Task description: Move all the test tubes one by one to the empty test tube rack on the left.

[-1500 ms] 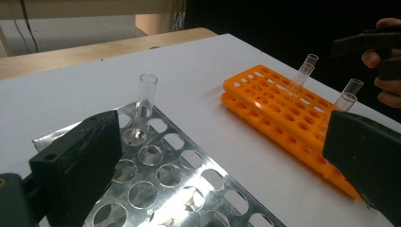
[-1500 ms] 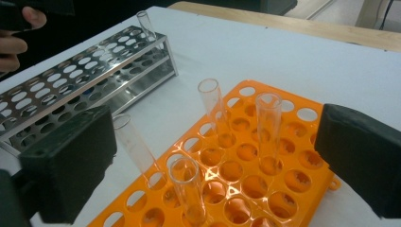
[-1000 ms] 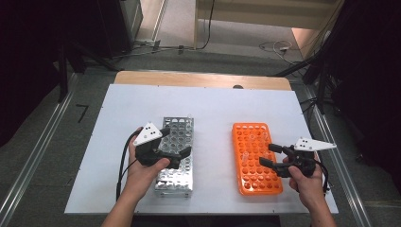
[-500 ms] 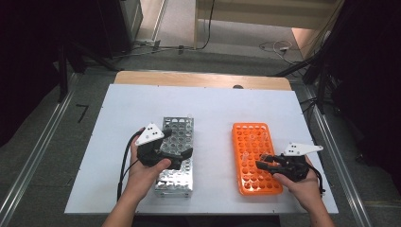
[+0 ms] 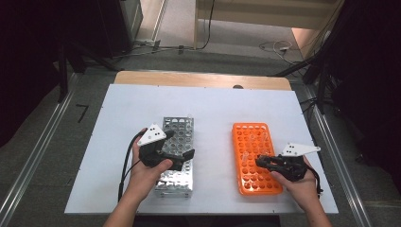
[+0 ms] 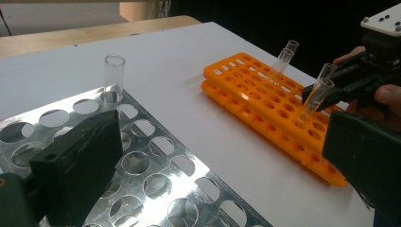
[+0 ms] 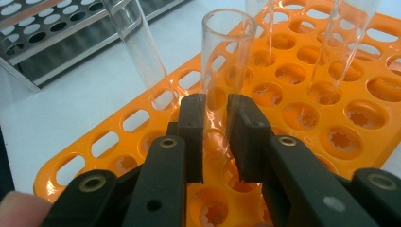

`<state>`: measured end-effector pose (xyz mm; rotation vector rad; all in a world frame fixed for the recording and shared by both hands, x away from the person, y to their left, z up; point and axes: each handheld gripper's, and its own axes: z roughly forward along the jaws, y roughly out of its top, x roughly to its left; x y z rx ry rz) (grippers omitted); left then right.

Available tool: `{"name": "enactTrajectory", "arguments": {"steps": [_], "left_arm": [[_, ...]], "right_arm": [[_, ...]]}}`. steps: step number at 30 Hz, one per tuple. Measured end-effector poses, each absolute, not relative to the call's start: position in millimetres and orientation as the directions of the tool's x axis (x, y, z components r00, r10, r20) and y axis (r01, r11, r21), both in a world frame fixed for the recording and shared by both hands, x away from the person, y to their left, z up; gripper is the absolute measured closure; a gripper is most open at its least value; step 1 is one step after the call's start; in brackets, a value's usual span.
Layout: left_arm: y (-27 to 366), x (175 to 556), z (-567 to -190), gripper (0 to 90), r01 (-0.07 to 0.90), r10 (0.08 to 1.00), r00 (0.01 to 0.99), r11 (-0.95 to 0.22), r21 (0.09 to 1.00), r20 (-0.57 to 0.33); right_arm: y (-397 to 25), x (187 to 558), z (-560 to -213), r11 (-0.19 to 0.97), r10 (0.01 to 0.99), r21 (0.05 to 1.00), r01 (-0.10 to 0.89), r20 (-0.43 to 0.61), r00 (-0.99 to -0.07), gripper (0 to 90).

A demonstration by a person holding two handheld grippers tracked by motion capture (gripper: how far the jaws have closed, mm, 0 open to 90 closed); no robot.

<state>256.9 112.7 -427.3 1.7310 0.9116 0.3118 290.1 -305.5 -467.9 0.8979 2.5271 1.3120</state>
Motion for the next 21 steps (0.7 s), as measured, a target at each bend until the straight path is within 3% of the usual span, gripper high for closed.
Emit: {"name": "enactTrajectory", "arguments": {"steps": [21], "left_arm": [[110, 252, -423, 0.0, 0.404, 0.698, 0.682, -0.111, 0.908, -0.218]], "right_arm": [[-317, 281, -428, 0.380, 0.566, 0.818, 0.432, 0.164, -0.808, 74.0]]}}
